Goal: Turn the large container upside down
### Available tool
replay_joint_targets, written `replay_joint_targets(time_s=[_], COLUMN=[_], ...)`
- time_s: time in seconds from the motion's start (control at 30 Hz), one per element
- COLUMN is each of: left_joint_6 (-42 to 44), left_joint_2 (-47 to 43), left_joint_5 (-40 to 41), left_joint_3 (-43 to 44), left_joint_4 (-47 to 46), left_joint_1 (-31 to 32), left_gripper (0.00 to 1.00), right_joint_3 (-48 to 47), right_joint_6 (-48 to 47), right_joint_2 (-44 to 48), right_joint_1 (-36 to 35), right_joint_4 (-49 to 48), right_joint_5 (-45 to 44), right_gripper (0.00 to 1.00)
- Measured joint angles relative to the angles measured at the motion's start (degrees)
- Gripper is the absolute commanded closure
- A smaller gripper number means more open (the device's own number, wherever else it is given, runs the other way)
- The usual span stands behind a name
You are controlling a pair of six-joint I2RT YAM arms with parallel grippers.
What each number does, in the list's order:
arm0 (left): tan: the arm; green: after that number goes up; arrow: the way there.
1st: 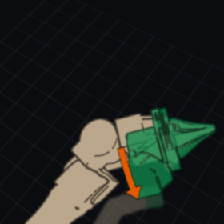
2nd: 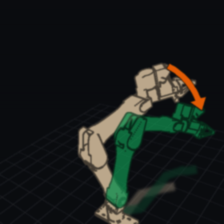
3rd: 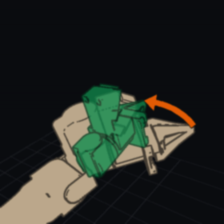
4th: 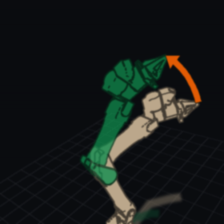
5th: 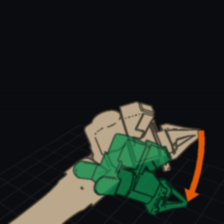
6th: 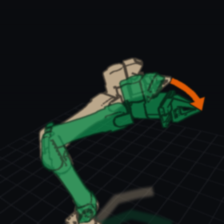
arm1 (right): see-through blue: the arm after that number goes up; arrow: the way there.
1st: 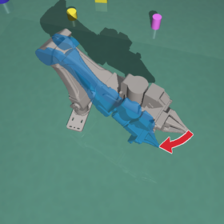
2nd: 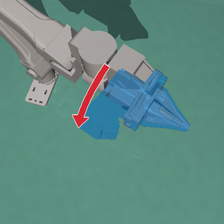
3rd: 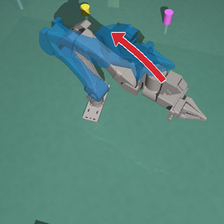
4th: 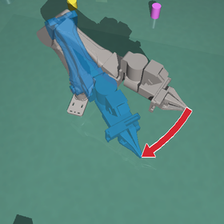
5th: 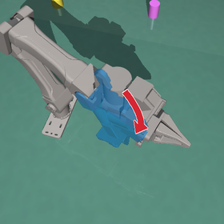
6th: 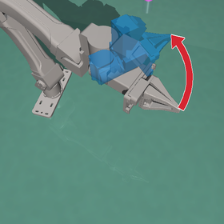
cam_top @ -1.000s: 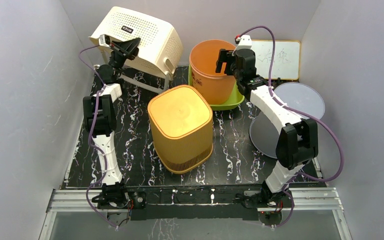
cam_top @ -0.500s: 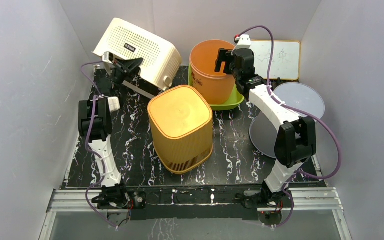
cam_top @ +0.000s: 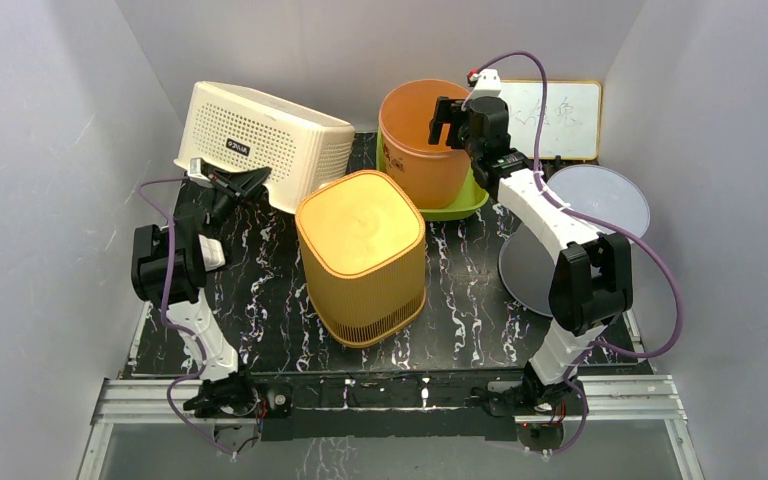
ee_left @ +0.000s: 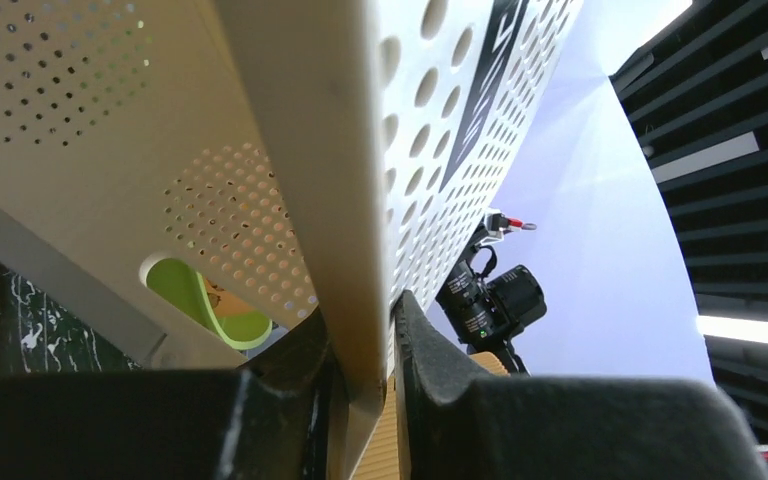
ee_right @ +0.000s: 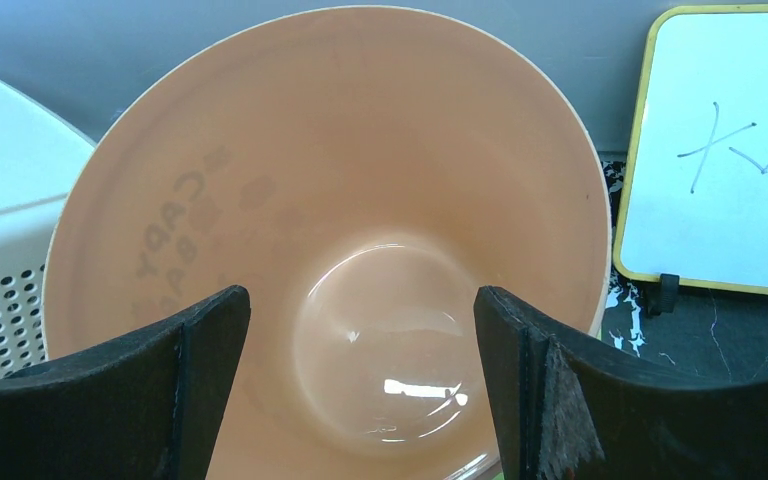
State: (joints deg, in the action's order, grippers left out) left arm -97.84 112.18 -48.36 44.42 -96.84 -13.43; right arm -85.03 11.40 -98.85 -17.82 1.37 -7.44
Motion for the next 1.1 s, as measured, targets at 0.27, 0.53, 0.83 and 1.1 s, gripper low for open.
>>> replay_joint_targets(time_s=[0.27, 0.53, 0.83, 1.1], left_joint_6=[0.2, 2.8, 3.2, 4.6], left_joint_2=[0.4, 4.2, 9.4, 5.9], left_joint_5=[0.4, 0.7, 1.0, 3.0], left_joint_3=[-4.5, -13.8, -16.7, -22.1], left_joint_4=[0.0, 0.2, 2.6, 0.0], left_joint_1=[-1.4, -3.4, -3.7, -4.6], left_gripper=[0.95, 0.66, 0.23, 0.02], right_joint_3=[0.0, 0.1, 0.1, 0.0], right_joint_6=[0.7, 1.2, 1.8, 1.7], right_joint_2=[0.0, 0.0, 0.0, 0.0], right_joint_1=[0.0, 0.0, 0.0, 0.0], right_joint_4=[-0.2, -0.4, -0.4, -0.3], right_joint_5=[0.3, 0.9, 1.8, 2.5], right_gripper=[0.19, 0.19, 0.19, 0.19])
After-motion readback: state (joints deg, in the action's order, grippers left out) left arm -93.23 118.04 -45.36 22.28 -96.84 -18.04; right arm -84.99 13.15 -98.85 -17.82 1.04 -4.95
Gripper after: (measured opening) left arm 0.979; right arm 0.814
